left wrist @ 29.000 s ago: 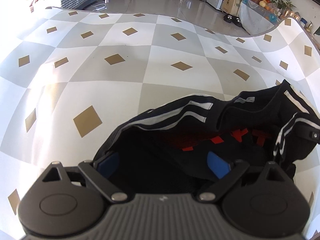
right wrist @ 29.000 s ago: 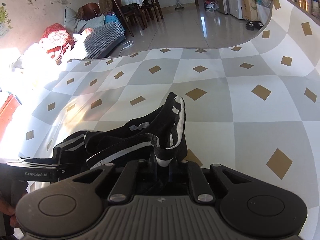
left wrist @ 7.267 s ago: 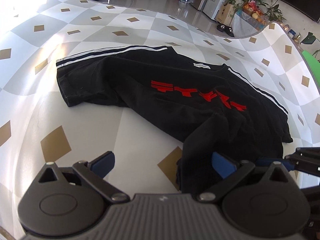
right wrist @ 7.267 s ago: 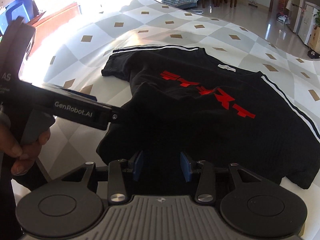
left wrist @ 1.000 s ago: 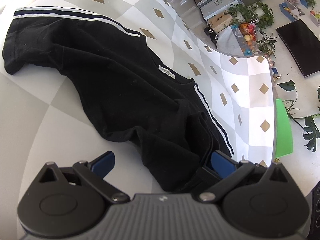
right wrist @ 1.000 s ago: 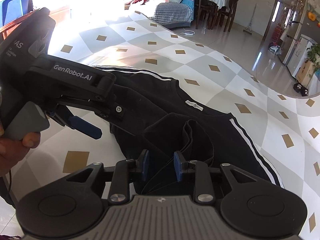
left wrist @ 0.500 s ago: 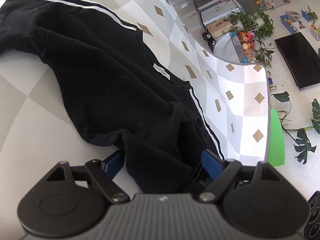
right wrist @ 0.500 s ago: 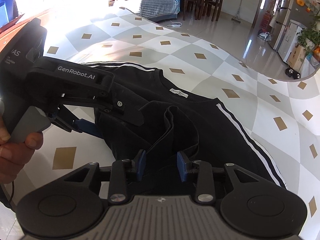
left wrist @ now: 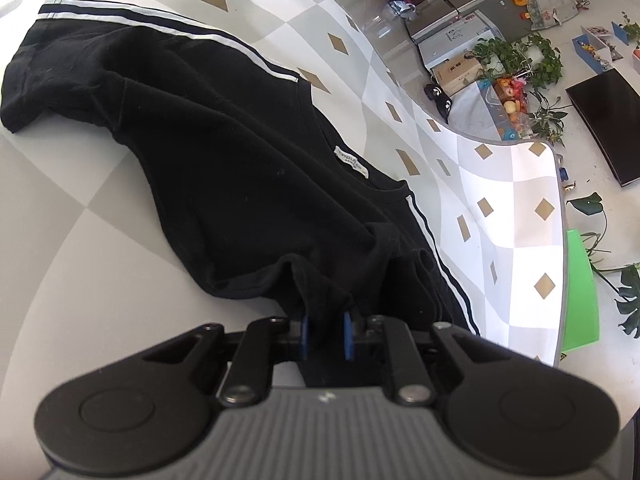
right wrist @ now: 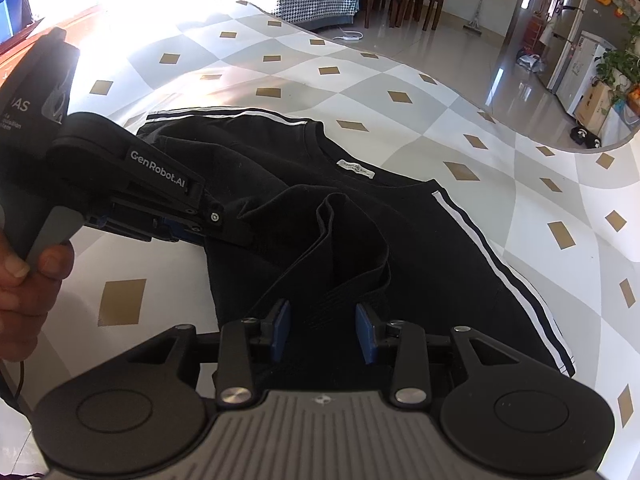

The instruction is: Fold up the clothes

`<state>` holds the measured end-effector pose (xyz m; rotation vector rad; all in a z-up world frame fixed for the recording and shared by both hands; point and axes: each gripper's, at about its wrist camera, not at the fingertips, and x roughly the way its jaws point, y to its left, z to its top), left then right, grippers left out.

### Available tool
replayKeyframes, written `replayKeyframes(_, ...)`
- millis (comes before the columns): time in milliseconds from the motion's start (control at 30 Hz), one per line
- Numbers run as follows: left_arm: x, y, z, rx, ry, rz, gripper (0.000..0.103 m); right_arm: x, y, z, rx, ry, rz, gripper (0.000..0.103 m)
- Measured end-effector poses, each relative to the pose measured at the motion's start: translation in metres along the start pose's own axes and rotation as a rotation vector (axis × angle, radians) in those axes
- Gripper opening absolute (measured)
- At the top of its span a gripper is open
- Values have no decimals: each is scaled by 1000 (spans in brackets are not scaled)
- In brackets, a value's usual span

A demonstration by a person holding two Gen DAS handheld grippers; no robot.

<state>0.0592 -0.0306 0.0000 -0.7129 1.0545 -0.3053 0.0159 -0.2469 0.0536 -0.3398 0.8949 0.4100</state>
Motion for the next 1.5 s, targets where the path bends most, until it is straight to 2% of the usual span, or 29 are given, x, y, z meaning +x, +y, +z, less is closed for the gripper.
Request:
replayKeyframes(200, -27, -10, 4, 68, -88, 54, 12, 7, -1, -7, 1, 58, 39, 38)
replayKeyframes(433, -64, -15, 8, 139, -166, 120, 12, 22, 3, -20, -43, 152, 34, 40)
replayKeyframes(667, -114, 8, 10, 121, -240, 203, 11, 24, -1, -25, -22, 174, 51, 44)
replayKeyframes(867, -143, 28, 1, 102, -273, 278, 11, 23, 2, -24, -10, 186, 44, 44)
replayKeyframes(1000, -149, 36, -2, 80, -265, 257, 13, 10, 2, -18, 15, 156, 55, 44)
replayKeyframes(1067, -148, 35, -3, 81, -259, 226, 22, 1, 1, -16, 42, 126, 68, 44)
replayKeyframes(1133, -146, 34, -4, 79, -256, 193, 45, -8, -1, -14, 74, 92, 74, 44)
replayKeyframes(1167, -145, 33, -5, 73, -261, 179, 51, -12, -2, -14, 88, 81, 73, 45)
replayKeyframes(1233, -142, 32, -5, 62, -271, 156, 75, -17, -4, -14, 116, 65, 72, 45)
replayKeyframes(1300, -137, 30, -3, 62, -281, 153, 79, -18, -5, -15, 147, 68, 71, 45)
replayKeyframes(1500, -111, 27, -1, 101, -224, 186, 80, -15, -6, -21, 180, 82, 65, 45)
